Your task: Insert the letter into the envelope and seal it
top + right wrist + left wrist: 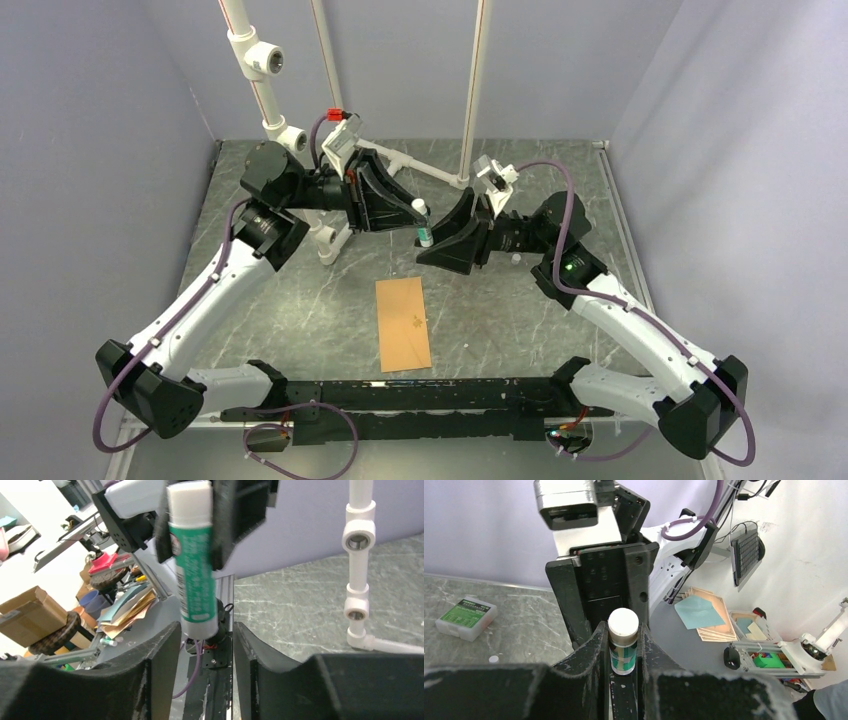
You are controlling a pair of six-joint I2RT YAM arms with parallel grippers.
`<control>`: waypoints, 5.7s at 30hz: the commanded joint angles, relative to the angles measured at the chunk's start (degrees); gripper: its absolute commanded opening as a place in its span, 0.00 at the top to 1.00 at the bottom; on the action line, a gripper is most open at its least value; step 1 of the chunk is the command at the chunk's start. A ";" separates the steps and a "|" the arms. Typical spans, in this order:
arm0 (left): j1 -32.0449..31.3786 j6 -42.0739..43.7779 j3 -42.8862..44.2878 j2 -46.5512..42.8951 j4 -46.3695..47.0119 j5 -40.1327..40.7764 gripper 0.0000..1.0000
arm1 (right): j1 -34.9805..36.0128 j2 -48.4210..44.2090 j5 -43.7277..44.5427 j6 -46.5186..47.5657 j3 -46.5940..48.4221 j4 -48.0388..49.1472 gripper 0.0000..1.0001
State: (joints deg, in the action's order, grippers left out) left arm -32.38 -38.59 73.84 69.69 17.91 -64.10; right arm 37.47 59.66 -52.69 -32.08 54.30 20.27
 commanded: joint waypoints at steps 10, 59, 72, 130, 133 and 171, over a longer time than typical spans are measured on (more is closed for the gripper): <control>-0.05 1.14 -0.59 -1.44 0.74 2.39 0.98 | -0.12 0.43 -1.69 -1.41 3.03 6.12 0.72; -0.23 13.01 0.57 -0.74 -13.54 9.13 0.98 | -6.45 1.57 1.68 8.01 7.48 -13.52 0.35; -0.20 6.55 -2.31 -1.40 -5.29 11.03 0.98 | -6.37 6.06 1.23 -3.73 6.39 -0.29 0.82; -0.64 55.87 13.64 11.37 -48.30 22.46 0.98 | -3.29 14.80 36.42 -11.90 27.24 -45.66 0.42; -0.81 56.08 14.04 11.84 -48.67 22.11 0.98 | -2.69 15.33 36.53 -12.30 27.39 -45.88 0.43; -1.02 45.44 6.43 9.42 -43.10 21.05 0.57 | -6.71 11.62 25.62 -16.85 20.77 -41.05 0.99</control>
State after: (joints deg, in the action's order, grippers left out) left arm -33.41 10.26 80.68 81.47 -30.13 -40.73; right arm 30.87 73.03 -24.82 -47.72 76.09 -24.47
